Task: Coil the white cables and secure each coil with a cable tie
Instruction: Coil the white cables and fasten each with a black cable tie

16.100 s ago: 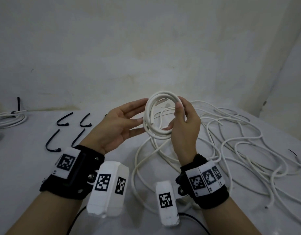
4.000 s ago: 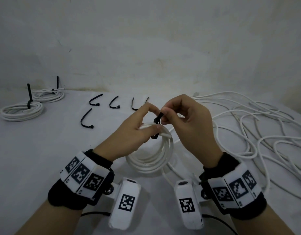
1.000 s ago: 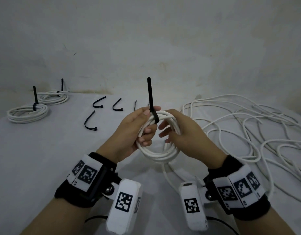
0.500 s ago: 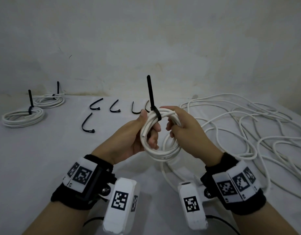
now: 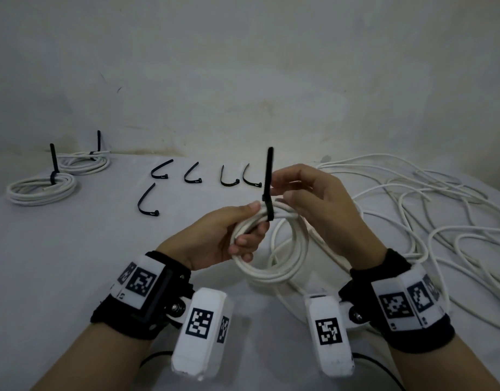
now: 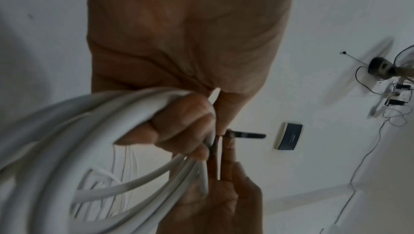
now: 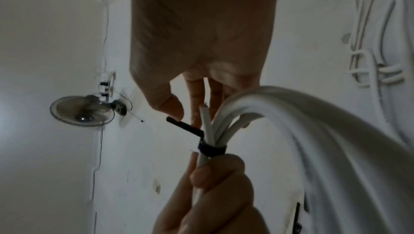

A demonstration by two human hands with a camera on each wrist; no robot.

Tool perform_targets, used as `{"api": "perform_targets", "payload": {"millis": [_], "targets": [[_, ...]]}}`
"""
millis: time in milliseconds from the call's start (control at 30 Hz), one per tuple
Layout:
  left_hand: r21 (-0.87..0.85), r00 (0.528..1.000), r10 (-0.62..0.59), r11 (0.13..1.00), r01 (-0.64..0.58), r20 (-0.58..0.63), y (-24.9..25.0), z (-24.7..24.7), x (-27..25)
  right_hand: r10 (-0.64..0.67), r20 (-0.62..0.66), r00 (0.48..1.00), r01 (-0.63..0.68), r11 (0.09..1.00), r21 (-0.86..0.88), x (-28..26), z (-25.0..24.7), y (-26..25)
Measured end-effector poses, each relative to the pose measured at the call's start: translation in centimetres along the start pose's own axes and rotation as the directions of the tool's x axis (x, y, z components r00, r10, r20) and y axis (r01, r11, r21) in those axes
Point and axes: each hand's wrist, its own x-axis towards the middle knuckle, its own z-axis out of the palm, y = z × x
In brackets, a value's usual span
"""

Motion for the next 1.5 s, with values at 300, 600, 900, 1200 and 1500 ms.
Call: {"api": "perform_targets", "payload": {"millis": [300, 600, 900, 1200, 1500], "targets": [[0.096, 0.999, -0.030, 0.995, 0.031, -0.017, 0.0, 0.2, 0.1, -0.267, -0.076, 0.961, 0.207, 0.870, -0.448, -0.1, 0.7, 1.0], [0.029, 0.989, 0.078, 0.997, -0.074, -0.126, 1.0, -0.3, -0.5, 0.243, 0.016, 0.970, -0.241, 0.968, -0.072, -0.4, 1.6, 0.1], [0.225, 0.909, 0.238, 0.960, -0.166, -0.343, 2.9, -2.6, -2.3, 0.324, -0.194, 0.926, -0.256, 0.915, 0.311, 2.0, 4.6, -0.6], [0.540, 0.781, 0.436, 0.827, -0.153, -0.447, 2.2, -4.8, -5.3, 0.323, -0.215, 0.922, -0.247, 0.916, 0.315, 3.7, 10.7, 1.0], [0.519, 0.742, 0.348, 0.854, 0.001, -0.573, 2.2, -10.0, -9.5, 0.311, 0.059, 0.949, -0.313, 0.949, 0.042, 3.6, 12.8, 4.1]]}}
